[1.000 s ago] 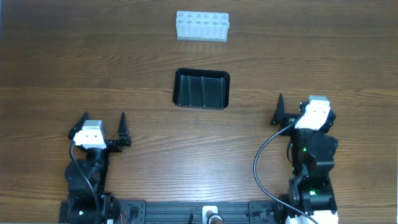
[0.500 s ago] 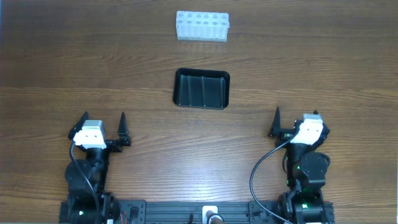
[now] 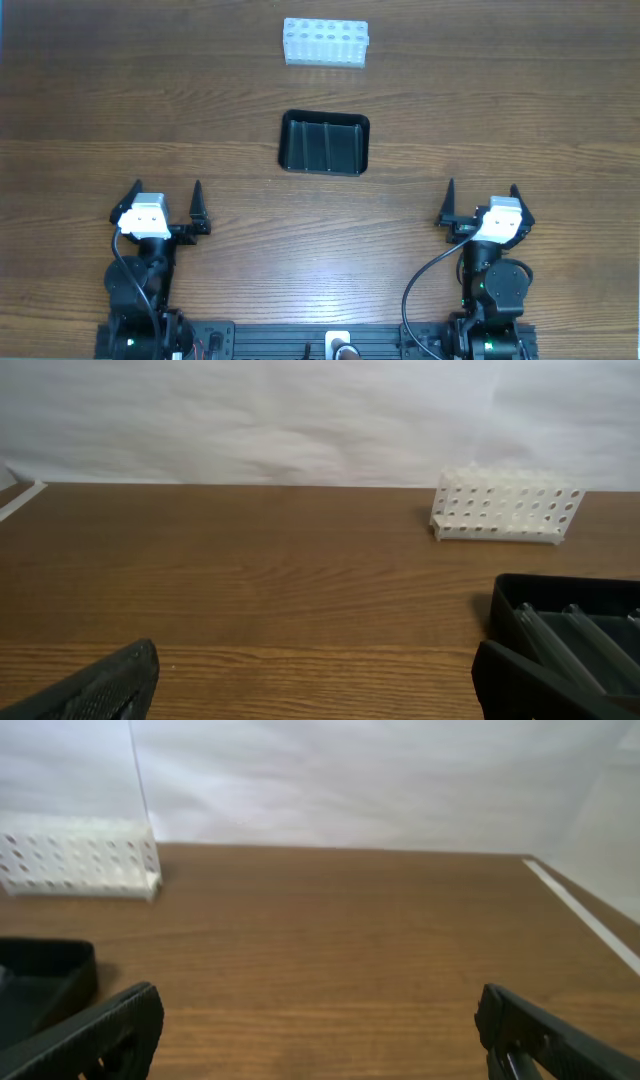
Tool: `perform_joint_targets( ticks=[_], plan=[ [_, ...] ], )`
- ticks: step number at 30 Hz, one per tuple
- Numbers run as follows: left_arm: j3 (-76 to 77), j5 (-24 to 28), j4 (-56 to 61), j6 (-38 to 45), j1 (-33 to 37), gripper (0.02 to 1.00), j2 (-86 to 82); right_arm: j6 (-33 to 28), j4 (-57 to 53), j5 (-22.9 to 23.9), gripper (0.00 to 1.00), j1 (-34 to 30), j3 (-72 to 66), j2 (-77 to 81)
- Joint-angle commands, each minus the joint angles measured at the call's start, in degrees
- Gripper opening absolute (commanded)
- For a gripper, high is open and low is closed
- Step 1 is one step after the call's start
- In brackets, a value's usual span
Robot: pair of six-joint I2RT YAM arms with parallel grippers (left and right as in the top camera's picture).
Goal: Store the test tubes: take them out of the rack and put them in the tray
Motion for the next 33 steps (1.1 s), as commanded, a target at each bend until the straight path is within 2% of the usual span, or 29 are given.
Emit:
perform_joint_targets(
  ticks=[1,4,13,33],
  plan=[
    [-0.22,0.59,-0.13,1.03,0.2,1.0,0.0,-0.37,-0.2,-1.62,0.991,-0.98,-0.37,-0.63],
    [-0.22,0.57,-0.13,1.03,0.2,1.0,0.0,-0.13,-0.37,-1.84,0.993,-0.98,-0.37,-0.63],
    [-0.22,0.57,-0.13,1.03,0.2,1.0,0.0,7.5,-0.35,-1.53,0.991,-0.98,-0.37,-0.63],
    [-0.22,0.57,-0.13,1.03,0.2,0.998,0.0,3.39,-0.39,-1.6,0.993,-0.04,-0.37,-0.63]
  ],
)
